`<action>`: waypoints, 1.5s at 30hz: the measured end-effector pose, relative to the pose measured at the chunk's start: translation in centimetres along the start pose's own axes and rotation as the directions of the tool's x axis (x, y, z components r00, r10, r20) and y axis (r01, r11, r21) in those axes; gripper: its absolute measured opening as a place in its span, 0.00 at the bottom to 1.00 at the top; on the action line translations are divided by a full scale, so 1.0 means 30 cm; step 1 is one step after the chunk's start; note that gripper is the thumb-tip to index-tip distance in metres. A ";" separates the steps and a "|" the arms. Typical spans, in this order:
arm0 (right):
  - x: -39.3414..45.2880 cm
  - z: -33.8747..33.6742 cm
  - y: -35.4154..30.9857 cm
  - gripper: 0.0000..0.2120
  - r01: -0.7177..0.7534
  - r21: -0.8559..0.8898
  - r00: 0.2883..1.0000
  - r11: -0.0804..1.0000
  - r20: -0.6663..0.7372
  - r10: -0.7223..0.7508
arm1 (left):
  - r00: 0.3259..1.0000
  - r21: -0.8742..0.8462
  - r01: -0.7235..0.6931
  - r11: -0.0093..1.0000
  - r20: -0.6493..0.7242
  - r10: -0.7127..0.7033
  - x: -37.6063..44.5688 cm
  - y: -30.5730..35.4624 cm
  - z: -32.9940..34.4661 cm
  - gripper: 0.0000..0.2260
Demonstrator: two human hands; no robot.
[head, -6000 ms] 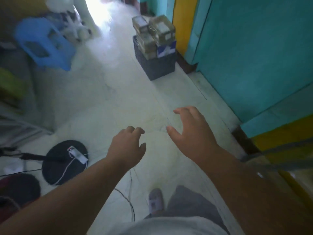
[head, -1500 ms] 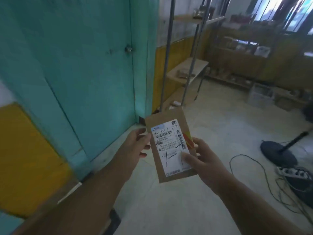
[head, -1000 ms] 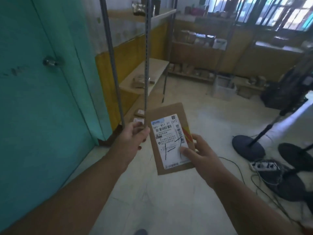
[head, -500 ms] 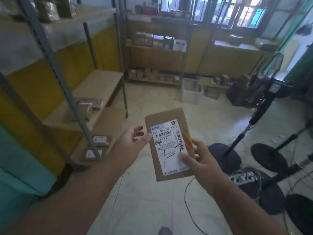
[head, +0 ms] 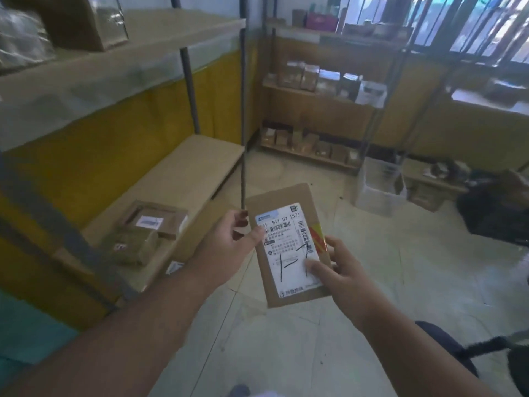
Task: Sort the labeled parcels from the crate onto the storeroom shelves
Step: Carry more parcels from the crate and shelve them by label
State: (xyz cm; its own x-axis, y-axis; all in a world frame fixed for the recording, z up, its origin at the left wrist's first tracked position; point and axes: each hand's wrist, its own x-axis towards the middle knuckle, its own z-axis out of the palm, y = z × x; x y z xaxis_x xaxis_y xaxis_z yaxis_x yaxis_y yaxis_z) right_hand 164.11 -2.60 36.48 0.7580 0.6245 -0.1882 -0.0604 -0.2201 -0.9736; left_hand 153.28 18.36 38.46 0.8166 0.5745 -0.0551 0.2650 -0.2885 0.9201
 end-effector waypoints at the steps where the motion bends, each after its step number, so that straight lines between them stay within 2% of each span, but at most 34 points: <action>1: 0.068 -0.020 -0.014 0.25 -0.005 0.006 1.000 1.000 0.001 0.005 | 1.000 -0.002 0.012 1.000 -0.004 -0.012 0.069 0.010 0.001 0.24; 4: 0.260 -0.080 -0.043 0.25 -0.017 0.037 1.000 0.999 0.025 0.016 | 0.999 -0.012 0.052 0.999 -0.006 -0.052 0.261 0.033 0.018 0.26; 6: 0.403 -0.110 -0.048 0.22 -0.012 0.059 0.998 0.998 0.066 0.008 | 0.997 -0.018 0.074 0.997 -0.034 -0.074 0.379 0.030 0.039 0.21; 9: 0.639 -0.128 -0.049 0.21 -0.019 0.056 0.986 0.998 0.164 0.009 | 0.981 -0.074 0.122 0.990 -0.145 -0.132 0.534 0.007 0.062 0.17; 12: 0.889 -0.111 -0.065 0.22 0.000 0.023 0.955 1.000 0.296 -0.007 | 0.947 -0.093 0.160 0.983 -0.268 -0.179 0.654 -0.035 0.068 0.20; 15: 1.113 -0.072 -0.088 0.18 0.005 -0.021 0.904 1.000 0.428 0.004 | 0.868 -0.110 0.262 0.959 -0.408 -0.284 0.728 -0.061 0.050 0.27; 19: 1.330 0.038 -0.137 0.22 -0.005 -0.073 0.781 0.997 0.622 0.049 | 0.743 -0.148 0.384 0.911 -0.536 -0.400 0.769 -0.117 0.014 0.24; 23: 1.478 0.209 -0.149 0.22 0.043 -0.122 0.705 0.992 0.707 0.056 | 0.630 -0.207 0.456 0.866 -0.612 -0.478 0.790 -0.209 -0.046 0.24; 25: 1.540 0.291 -0.150 0.21 0.066 -0.143 0.666 0.987 0.743 0.063 | 0.600 -0.208 0.483 0.851 -0.629 -0.494 0.810 -0.247 -0.082 0.30; 27: 1.602 0.358 -0.148 0.17 0.056 -0.165 0.641 0.985 0.762 0.091 | 0.561 -0.212 0.509 0.834 -0.653 -0.509 0.825 -0.279 -0.106 0.33; 29: 1.664 0.417 -0.148 0.16 0.049 -0.196 0.640 0.979 0.759 0.120 | 0.527 -0.214 0.548 0.809 -0.663 -0.532 0.839 -0.302 -0.114 0.30; 34: 1.830 0.589 -0.124 0.15 0.076 -0.279 0.604 0.957 0.776 0.179 | 0.379 -0.224 0.689 0.689 -0.699 -0.606 0.885 -0.353 -0.069 0.32; 37: 1.925 0.713 -0.079 0.16 0.158 -0.351 0.574 0.923 0.794 0.203 | 0.309 -0.175 0.780 0.601 -0.728 -0.612 0.925 -0.405 -0.022 0.27; 39: 1.972 0.801 -0.038 0.18 0.243 -0.381 0.534 0.892 0.820 0.205 | 0.264 -0.189 0.799 0.571 -0.742 -0.616 0.955 -0.436 0.009 0.25; 42: 2.004 0.914 0.024 0.19 0.305 -0.439 0.518 0.845 0.821 0.239 | 0.196 -0.242 0.812 0.531 -0.744 -0.639 0.994 -0.459 0.060 0.22; 45: 1.999 1.001 0.078 0.21 0.344 -0.480 0.505 0.807 0.819 0.272 | 0.159 -0.258 0.828 0.498 -0.744 -0.649 1.006 -0.475 0.114 0.21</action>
State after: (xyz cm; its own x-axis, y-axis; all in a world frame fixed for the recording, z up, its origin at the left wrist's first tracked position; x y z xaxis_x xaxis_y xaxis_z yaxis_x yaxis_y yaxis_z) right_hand 189.91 56.83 19.04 -0.1658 0.8693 -0.4656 0.5242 -0.3222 -0.7883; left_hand 175.91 37.19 22.35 -0.4236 0.8484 -0.3173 0.6759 0.5293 0.5129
